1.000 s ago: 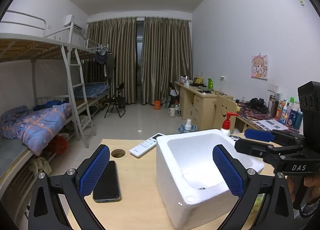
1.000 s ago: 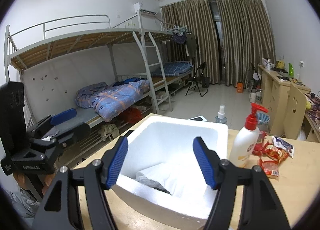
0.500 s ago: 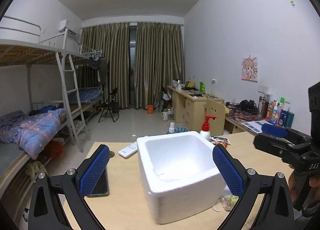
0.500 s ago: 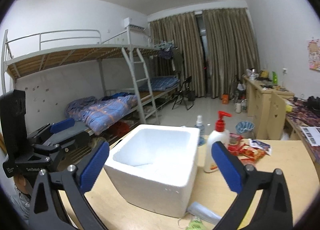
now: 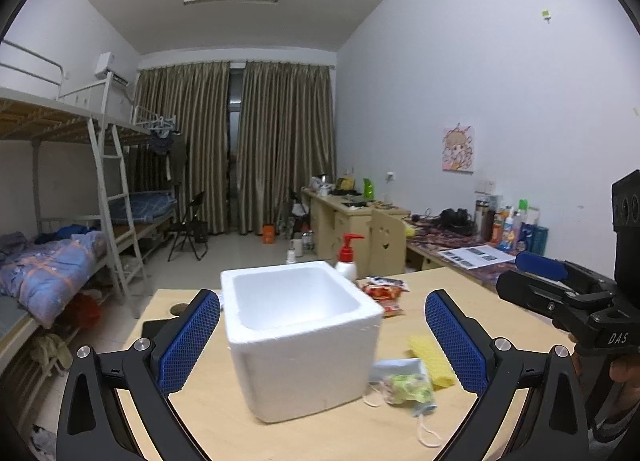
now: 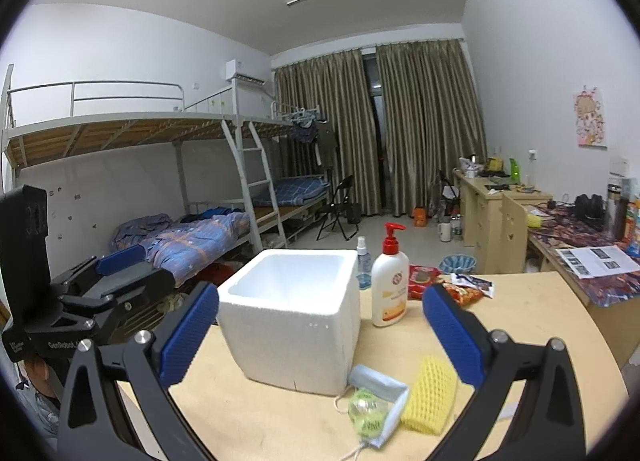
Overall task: Organize soft objects
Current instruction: 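Move both grippers toward the plastic bag and blue mask on the table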
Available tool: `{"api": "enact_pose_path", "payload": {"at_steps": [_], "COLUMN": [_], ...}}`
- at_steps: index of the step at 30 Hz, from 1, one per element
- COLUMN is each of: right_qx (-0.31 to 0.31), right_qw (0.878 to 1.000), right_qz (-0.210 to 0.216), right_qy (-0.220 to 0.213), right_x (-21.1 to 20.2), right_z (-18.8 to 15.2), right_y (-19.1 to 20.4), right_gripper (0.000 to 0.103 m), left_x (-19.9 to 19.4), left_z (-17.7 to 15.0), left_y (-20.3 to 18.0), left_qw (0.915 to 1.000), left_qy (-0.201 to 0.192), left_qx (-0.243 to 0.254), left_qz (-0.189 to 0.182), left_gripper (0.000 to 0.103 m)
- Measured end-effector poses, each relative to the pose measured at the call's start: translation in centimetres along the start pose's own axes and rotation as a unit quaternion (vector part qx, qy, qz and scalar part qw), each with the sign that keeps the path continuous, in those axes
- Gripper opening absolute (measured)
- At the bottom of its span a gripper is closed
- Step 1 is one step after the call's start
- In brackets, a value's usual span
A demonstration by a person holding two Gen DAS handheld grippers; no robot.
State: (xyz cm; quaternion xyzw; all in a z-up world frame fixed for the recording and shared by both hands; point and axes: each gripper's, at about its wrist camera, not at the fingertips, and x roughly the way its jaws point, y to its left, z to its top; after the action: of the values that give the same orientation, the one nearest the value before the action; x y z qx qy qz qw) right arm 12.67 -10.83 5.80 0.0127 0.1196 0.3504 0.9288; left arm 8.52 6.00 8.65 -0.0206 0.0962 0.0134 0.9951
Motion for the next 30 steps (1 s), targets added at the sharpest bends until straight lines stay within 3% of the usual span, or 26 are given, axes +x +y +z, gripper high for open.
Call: {"api": "enact_pose_path", "payload": {"at_steps": [14, 22, 30], "right_qx": [0.007, 0.014, 0.033], "right_qw": [0.999, 0.997, 0.995], "right_qz": [-0.045, -0.072, -0.094], "right_qy": [-0.021, -0.020, -0.028], "right_x": [-5.6, -7.3, -8.1], "right_z": [-4.1, -7.0, -9.4], "right_y": [0.0, -0.5, -1.9], "right_gripper": [0.103, 0.103, 0.103], "left_x": [-4.0, -3.1, -1.8], "left_z": [-4.7, -7.2, -9.8], "left_y": [-4.4, -5.0, -5.9], "left_qw": [0.9990, 0.9988, 0.9985], "left_qy": [-0.024, 0.001, 0.001], "left_qx": [0.018, 0.006, 0.005], "left_qz": [-0.033, -0.049, -0.054], "left_gripper": [0.103, 0.103, 0.103]}}
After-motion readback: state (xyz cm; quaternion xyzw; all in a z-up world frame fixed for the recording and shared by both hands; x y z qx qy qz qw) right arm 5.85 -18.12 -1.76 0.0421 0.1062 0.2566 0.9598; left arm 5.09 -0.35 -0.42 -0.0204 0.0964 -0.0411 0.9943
